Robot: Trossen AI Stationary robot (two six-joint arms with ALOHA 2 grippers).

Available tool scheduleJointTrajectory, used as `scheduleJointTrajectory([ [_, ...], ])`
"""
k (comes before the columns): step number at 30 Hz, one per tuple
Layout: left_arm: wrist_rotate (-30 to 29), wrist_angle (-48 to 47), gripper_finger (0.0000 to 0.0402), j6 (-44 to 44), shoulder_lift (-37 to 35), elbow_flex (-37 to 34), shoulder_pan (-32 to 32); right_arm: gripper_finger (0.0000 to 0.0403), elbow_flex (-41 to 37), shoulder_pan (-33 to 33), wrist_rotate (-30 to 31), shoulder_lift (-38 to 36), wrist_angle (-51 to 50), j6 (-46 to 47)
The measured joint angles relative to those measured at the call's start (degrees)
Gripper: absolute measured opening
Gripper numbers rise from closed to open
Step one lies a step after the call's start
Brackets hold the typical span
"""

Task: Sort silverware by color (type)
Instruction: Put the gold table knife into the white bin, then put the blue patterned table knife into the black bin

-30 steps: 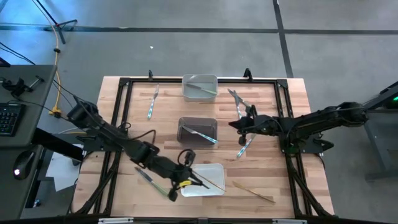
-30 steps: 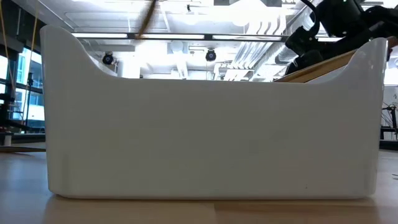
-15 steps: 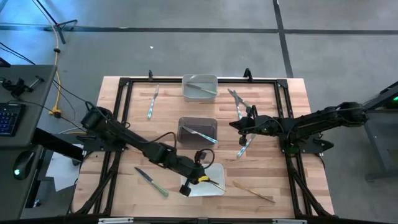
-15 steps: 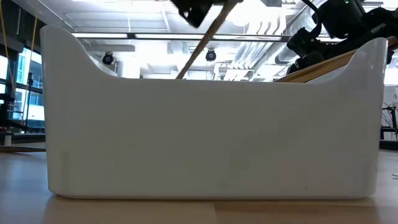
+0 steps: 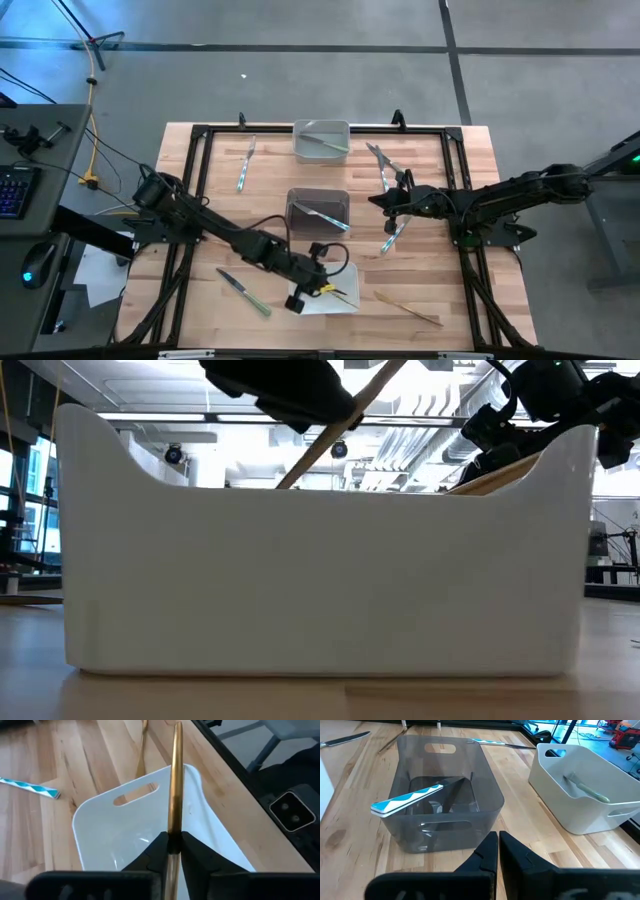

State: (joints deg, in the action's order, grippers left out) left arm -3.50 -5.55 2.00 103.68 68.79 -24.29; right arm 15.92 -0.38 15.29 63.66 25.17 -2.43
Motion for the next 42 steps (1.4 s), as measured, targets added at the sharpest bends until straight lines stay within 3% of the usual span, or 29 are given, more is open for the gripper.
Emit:
scheduleJointTrajectory([
  [9, -0.1, -1.9, 0.0085, 0.1, 0.0, 0.0, 0.0, 0.0, 0.0, 0.0, 0.0, 0.0, 0.0, 0.0],
  [17, -1.5, -6.8, 0.0066, 4.5, -1.4, 0.0, -1.2, 0.0, 0.0, 0.0, 0.0, 0.0, -0.1, -0.1],
  [24, -1.3, 2.1, 0.0004, 2.8, -1.8, -7.8, -2.1, 0.0, 0.1, 0.0, 0.0, 0.0, -0.9, -1.0],
  [33, -0.4, 17.9, 0.0001, 3.1, -11.2, -18.1, -3.6, 0.0, 0.1, 0.0, -2.3, 1.0, 2.4, -0.6],
  [42, -4.4, 43.1, 0.0, -0.3, -20.9, -39.6, -2.1, 0.0, 0.6, 1.2, -4.4, 0.9, -3.4, 0.1],
])
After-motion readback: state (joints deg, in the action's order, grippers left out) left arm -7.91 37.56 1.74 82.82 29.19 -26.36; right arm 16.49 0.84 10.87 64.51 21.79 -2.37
